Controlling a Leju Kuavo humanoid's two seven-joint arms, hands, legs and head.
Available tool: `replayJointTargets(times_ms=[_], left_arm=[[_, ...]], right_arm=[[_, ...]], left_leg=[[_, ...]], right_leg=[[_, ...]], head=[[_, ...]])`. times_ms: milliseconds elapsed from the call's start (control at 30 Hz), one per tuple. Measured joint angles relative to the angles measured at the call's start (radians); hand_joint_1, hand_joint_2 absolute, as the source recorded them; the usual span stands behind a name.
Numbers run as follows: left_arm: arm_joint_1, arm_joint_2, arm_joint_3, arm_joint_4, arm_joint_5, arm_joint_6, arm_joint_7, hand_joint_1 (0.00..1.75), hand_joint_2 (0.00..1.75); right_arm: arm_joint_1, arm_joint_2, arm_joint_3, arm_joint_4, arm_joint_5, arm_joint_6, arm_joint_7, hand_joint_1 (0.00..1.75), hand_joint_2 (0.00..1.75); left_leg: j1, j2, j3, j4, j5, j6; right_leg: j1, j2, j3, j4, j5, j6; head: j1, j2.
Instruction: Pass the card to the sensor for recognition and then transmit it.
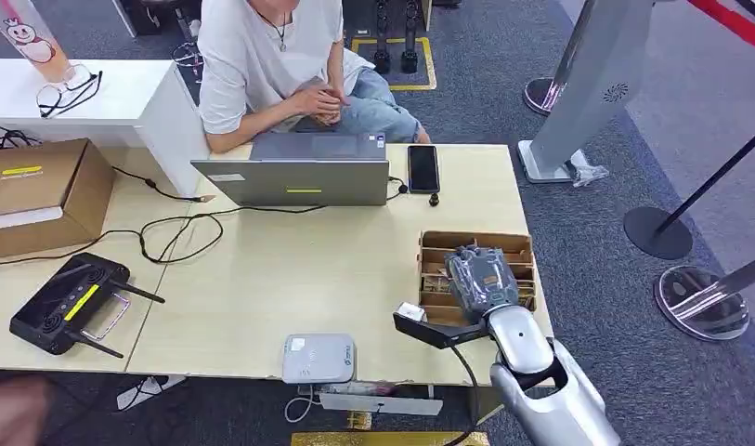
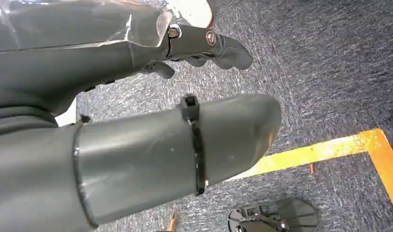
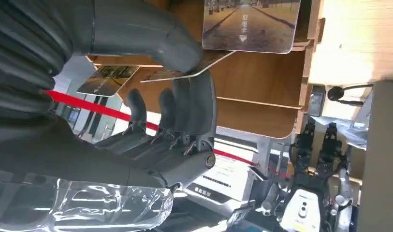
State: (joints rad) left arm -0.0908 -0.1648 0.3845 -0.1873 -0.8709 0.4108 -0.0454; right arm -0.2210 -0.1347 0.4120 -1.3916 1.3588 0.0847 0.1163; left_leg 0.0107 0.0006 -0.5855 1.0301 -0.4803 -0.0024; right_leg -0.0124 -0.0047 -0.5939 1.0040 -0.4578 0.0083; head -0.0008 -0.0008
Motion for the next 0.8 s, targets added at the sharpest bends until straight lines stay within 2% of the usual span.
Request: replayJointTargets(times_ms=[167, 200, 233, 267, 333, 500, 800], left_arm=[[0.0, 0.0, 0.0, 0.0, -0.003, 0.0, -0.002, 0.0, 0.0], [0.0, 0.0, 0.0, 0.0, -0.003, 0.0, -0.002, 0.0, 0.0], [0.0, 0.0, 0.0, 0.0, -0.003, 0.0, -0.003, 0.0, 0.0], [0.0, 0.0, 0.0, 0.0, -0.003, 0.0, -0.003, 0.0, 0.0], [0.0, 0.0, 0.0, 0.0, -0.003, 0.0, -0.003, 0.0, 0.0], [0.0, 0.0, 0.0, 0.0, -0.004, 0.0, -0.003, 0.0, 0.0], [0.001, 0.0, 0.0, 0.0, -0.005, 0.0, -0.003, 0.0, 0.0]], right_arm=[[0.001, -0.001, -0.002, 0.0, 0.0, -0.001, 0.0, 1.38, 1.75], [0.001, -0.001, -0.002, 0.0, 0.0, -0.002, 0.0, 1.43, 1.75], [0.001, -0.001, -0.003, 0.0, 0.0, -0.003, 0.0, 1.61, 1.75], [0.001, -0.001, -0.003, 0.0, 0.0, -0.004, 0.0, 1.61, 1.75], [0.002, -0.001, -0.003, 0.0, 0.001, -0.012, 0.0, 1.73, 1.75], [0.011, -0.002, -0.004, -0.014, 0.006, -0.043, 0.002, 1.75, 1.75], [0.017, -0.005, -0.005, -0.027, 0.016, -0.047, 0.005, 1.75, 1.75]], left_leg=[[0.0, 0.0, 0.0, 0.0, 0.0, 0.0], [0.0, 0.0, 0.0, 0.0, 0.0, 0.0], [0.0, 0.0, 0.0, 0.0, 0.0, 0.0], [0.0, 0.0, 0.0, 0.0, 0.0, 0.0], [0.0, 0.0, 0.0, 0.0, 0.0, 0.0], [0.0, 0.0, 0.0, 0.0, 0.0, 0.0], [0.0, 0.0, 0.0, 0.0, 0.0, 0.0]], right_leg=[[0.0, 0.0, 0.0, 0.0, 0.0, 0.0], [0.0, 0.0, 0.0, 0.0, 0.0, 0.0], [0.0, 0.0, 0.0, 0.0, 0.0, 0.0], [0.0, 0.0, 0.0, 0.0, 0.0, 0.0], [0.0, 0.0, 0.0, 0.0, 0.0, 0.0], [0.0, 0.0, 0.0, 0.0, 0.0, 0.0], [0.0, 0.0, 0.0, 0.0, 0.0, 0.0]], head=[[0.0, 0.0], [0.0, 0.0], [0.0, 0.0], [0.0, 0.0], [0.0, 0.0], [0.0, 0.0], [0.0, 0.0]])
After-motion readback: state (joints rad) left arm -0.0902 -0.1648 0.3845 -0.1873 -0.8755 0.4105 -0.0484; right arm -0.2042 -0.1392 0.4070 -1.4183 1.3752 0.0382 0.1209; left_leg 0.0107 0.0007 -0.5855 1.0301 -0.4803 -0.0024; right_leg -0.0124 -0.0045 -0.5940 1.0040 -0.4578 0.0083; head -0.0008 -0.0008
